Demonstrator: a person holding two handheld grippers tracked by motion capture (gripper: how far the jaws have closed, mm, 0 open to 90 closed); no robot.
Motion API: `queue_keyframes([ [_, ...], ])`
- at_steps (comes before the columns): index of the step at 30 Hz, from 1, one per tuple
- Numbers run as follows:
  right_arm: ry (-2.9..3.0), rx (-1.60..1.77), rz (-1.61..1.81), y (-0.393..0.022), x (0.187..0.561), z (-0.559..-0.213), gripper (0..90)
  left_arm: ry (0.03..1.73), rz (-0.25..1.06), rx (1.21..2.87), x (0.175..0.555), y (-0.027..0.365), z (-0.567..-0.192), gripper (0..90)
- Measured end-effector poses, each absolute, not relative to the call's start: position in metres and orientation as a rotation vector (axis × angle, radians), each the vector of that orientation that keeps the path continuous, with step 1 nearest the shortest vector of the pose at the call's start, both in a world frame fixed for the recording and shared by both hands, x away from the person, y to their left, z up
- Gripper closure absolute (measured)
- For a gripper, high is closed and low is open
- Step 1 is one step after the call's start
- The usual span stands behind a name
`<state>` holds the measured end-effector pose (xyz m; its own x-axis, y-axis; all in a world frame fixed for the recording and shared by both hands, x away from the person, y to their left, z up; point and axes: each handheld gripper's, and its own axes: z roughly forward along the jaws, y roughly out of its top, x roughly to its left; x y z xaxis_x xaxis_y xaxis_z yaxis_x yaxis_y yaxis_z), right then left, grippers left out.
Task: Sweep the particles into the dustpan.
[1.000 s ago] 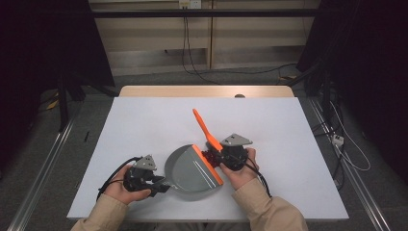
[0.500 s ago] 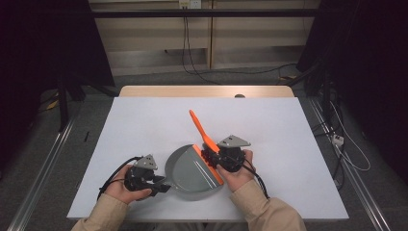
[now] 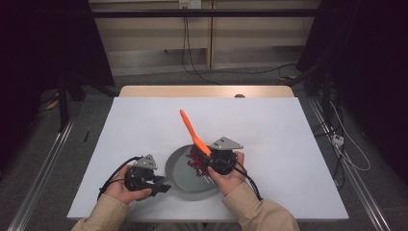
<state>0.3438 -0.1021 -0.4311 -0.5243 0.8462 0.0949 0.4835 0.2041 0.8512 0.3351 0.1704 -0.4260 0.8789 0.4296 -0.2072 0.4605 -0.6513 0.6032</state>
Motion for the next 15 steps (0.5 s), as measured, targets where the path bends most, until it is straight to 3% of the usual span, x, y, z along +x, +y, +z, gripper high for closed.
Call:
queue_keyframes([
  [5,2.111,1.178,1.304,-0.089,0.343,-0.426,71.3,0.648,-0.061,2.355,0.334,0.171,-0.427,62.9],
  [15,2.018,1.192,1.341,-0.116,0.356,-0.408,71.2,0.641,-0.066,2.357,0.335,0.172,-0.427,62.9],
])
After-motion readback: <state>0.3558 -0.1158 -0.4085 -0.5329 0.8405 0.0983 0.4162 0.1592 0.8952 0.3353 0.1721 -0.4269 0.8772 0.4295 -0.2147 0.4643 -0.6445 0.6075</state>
